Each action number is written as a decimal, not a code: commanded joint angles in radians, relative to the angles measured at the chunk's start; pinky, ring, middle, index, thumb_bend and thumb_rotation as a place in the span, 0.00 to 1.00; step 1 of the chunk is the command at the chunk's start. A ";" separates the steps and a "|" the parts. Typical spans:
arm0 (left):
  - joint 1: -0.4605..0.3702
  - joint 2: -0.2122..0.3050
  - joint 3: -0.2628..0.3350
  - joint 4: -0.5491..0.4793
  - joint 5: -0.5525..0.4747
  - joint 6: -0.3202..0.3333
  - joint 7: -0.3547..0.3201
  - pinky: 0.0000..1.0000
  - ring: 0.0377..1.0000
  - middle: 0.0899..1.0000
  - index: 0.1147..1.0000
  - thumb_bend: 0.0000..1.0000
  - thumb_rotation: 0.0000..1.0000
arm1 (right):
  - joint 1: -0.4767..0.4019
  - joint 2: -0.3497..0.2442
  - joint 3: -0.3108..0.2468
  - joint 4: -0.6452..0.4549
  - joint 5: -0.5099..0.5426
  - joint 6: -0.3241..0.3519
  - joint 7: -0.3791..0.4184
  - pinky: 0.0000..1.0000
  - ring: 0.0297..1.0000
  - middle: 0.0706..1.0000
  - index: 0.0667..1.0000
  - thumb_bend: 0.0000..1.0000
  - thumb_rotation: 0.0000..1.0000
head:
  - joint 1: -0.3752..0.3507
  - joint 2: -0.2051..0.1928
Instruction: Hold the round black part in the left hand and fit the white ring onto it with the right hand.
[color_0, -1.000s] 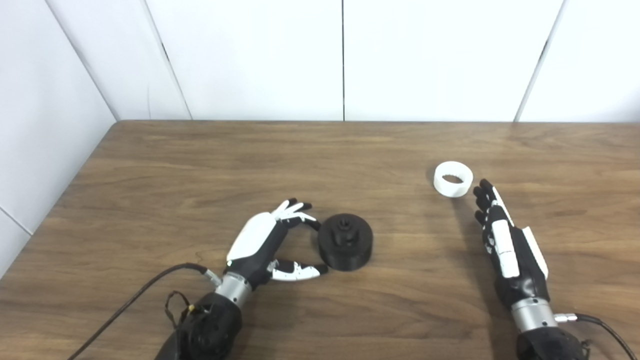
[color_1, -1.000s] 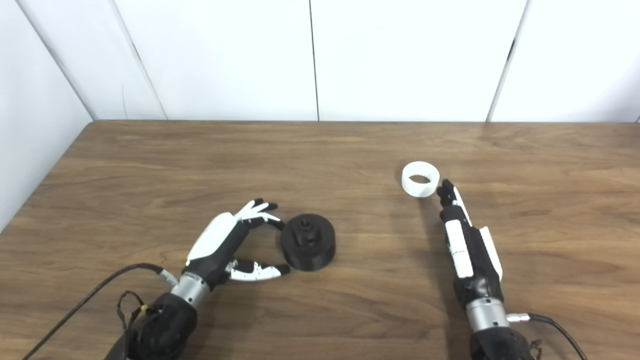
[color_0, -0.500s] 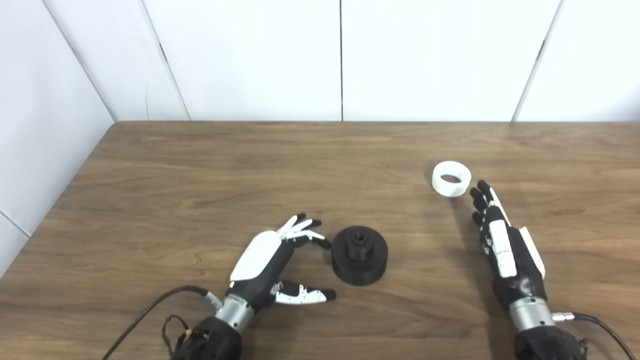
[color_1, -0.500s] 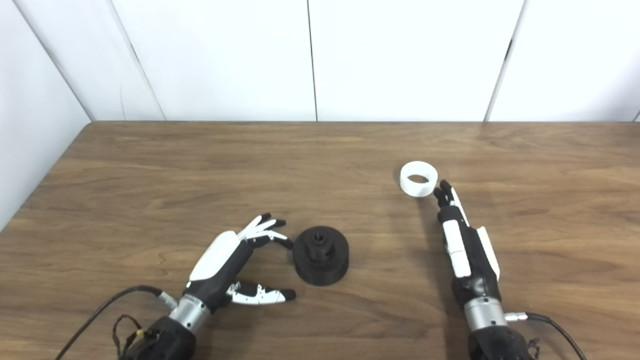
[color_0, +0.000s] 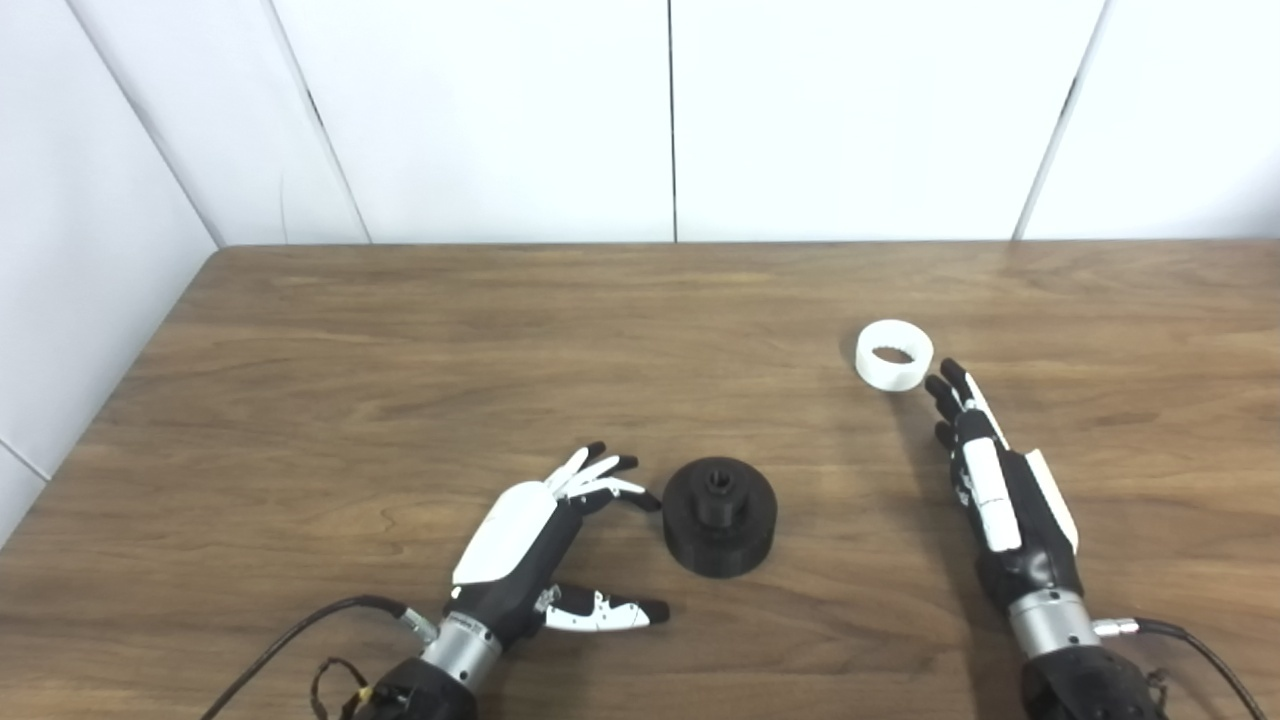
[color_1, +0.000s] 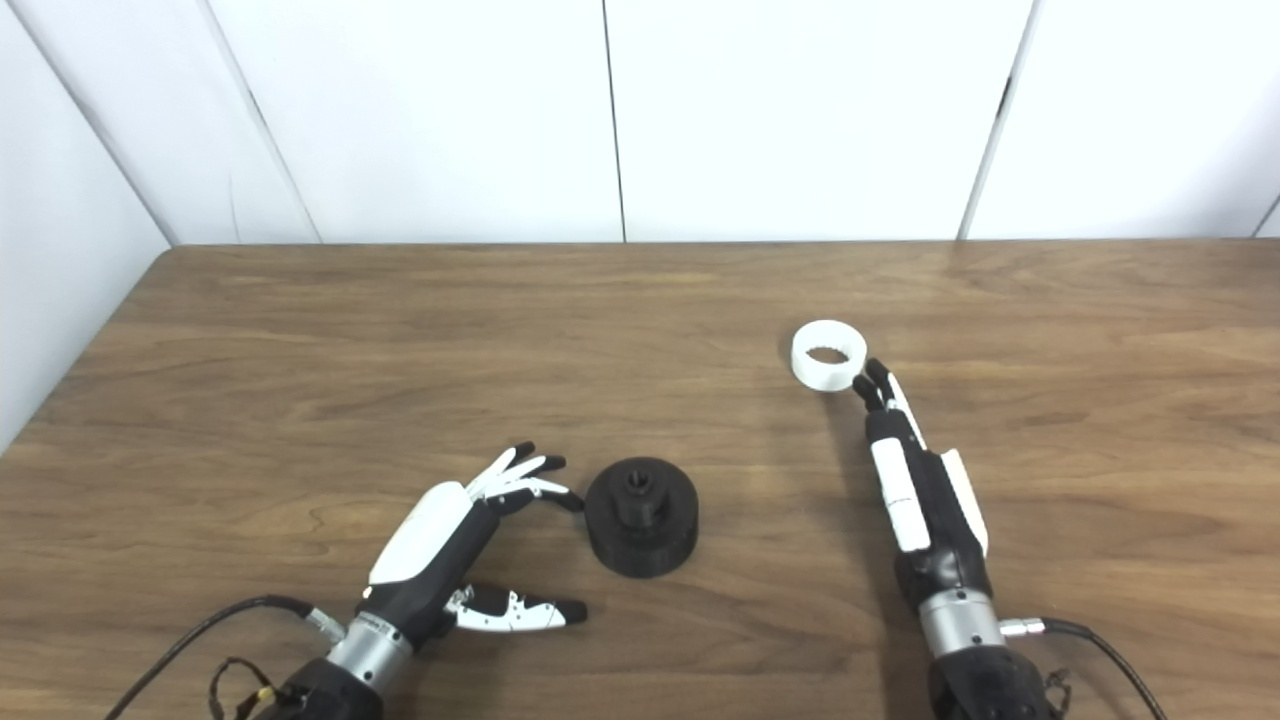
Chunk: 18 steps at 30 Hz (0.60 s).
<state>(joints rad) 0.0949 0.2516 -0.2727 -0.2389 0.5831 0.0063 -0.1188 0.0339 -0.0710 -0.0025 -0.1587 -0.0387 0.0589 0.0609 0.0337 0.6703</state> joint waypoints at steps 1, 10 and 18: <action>-0.020 0.009 0.005 -0.015 0.002 0.046 -0.042 0.94 1.00 0.93 0.74 0.96 0.27 | 0.015 -0.008 0.002 -0.004 -0.003 -0.010 0.000 1.00 1.00 0.95 0.97 0.64 1.00 | 0.001 0.001; -0.058 0.018 0.020 -0.015 0.016 0.085 -0.073 0.97 1.00 0.97 0.82 1.00 0.32 | 0.025 -0.012 0.003 -0.011 0.000 -0.007 0.008 1.00 1.00 0.95 0.98 0.64 1.00 | 0.002 0.007; -0.083 0.018 0.025 -0.013 0.021 0.096 -0.087 0.97 1.00 0.96 0.82 1.00 0.32 | 0.025 -0.005 0.007 -0.016 -0.002 0.004 0.006 1.00 1.00 0.94 0.98 0.65 1.00 | 0.003 0.010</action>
<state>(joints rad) 0.0324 0.2564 -0.2568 -0.2474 0.5941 0.0952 -0.2047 0.0377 -0.0736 -0.0007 -0.1623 -0.0439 0.0649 0.0654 0.0353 0.6796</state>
